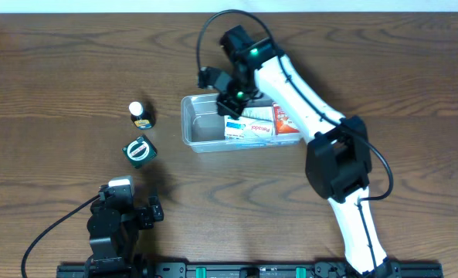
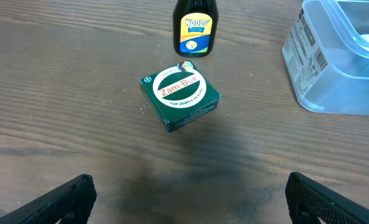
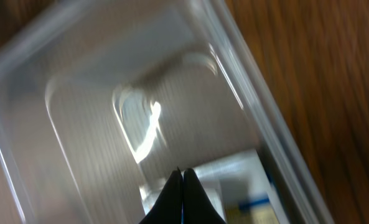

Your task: Pack container

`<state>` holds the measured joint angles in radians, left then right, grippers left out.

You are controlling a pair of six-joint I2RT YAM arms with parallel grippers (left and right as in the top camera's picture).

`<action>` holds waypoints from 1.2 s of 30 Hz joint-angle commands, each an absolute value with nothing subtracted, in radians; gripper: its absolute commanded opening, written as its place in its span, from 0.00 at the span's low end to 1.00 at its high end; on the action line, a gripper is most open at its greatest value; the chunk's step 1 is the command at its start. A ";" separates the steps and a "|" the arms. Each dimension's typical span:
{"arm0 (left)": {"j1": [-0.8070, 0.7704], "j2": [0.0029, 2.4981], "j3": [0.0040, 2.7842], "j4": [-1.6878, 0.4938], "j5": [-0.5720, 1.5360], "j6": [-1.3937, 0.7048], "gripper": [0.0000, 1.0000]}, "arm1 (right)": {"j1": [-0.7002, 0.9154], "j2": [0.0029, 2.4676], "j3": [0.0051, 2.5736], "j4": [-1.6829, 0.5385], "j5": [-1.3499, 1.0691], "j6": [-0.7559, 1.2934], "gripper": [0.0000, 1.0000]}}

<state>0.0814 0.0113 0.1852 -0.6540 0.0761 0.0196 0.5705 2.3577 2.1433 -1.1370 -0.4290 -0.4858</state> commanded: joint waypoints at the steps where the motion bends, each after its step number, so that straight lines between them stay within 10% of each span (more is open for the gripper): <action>1: 0.080 0.009 0.187 -0.654 0.083 0.022 0.98 | 0.632 2.345 2.160 -1.108 -0.350 -0.325 0.01; 11: 0.080 0.009 0.187 -0.654 0.083 0.022 0.98 | 0.676 2.346 2.151 -1.140 0.028 0.007 0.01; 36: 0.080 0.009 0.187 -0.654 0.083 0.022 0.98 | 0.661 2.337 2.012 -1.104 -0.106 -0.081 0.01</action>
